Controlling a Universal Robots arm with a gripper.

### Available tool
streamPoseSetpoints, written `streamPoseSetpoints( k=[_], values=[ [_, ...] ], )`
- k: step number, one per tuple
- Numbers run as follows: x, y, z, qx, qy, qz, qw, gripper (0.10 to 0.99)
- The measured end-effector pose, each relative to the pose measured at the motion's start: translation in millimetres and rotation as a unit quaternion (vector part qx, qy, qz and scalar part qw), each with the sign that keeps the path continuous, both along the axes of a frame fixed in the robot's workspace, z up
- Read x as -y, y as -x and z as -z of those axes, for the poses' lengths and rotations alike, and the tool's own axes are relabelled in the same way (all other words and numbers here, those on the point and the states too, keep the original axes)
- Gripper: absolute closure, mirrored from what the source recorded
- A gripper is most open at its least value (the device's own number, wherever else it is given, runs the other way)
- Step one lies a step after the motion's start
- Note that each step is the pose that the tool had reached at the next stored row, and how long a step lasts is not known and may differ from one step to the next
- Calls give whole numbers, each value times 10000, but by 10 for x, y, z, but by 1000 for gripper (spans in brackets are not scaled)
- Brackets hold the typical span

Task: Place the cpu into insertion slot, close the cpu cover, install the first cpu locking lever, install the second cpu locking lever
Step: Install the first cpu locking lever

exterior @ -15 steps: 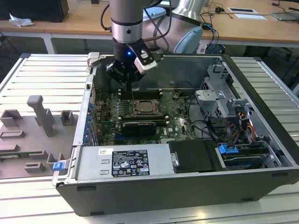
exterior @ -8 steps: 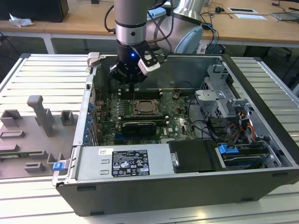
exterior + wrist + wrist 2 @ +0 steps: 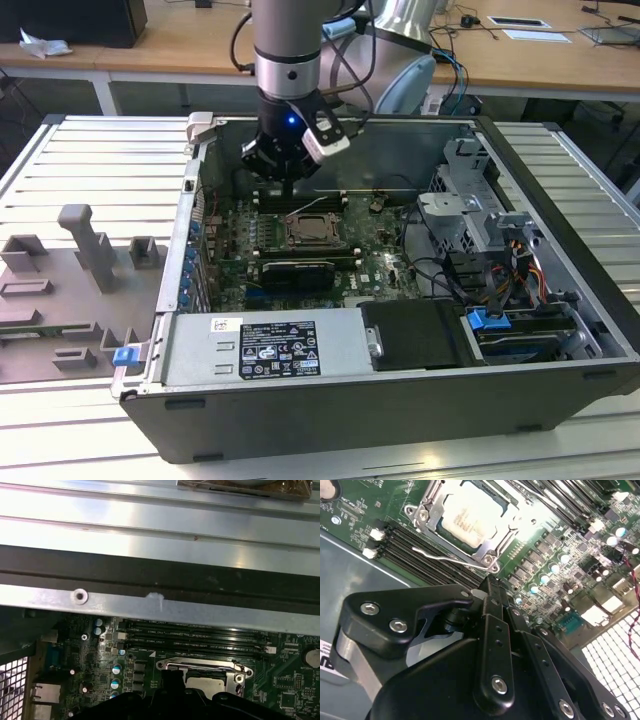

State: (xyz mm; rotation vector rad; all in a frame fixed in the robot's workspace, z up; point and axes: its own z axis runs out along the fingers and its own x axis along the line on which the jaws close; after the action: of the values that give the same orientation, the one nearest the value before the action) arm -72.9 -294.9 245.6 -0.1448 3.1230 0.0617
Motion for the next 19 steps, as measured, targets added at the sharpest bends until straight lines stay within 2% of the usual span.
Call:
streamPoseSetpoints(
  k=[3, 5, 7, 8, 9, 10, 13, 19],
  values=[
    [1, -15, 8, 1, -7, 0, 10000, 980],
    [1, -26, 12, 2, -80, 0, 10000, 980],
    [2, -39, 13, 3, -214, 0, 9998, 980],
    [3, -50, 14, 3, -355, 0, 9994, 980],
    [7, -68, 19, 2, -426, 0, 9991, 980],
    [10, -96, 37, 5, -447, 6, 9990, 980],
    [11, -182, 134, 4, -446, 16, 9990, 980],
    [11, -241, 187, 4, -446, 16, 9990, 980]
  ],
)
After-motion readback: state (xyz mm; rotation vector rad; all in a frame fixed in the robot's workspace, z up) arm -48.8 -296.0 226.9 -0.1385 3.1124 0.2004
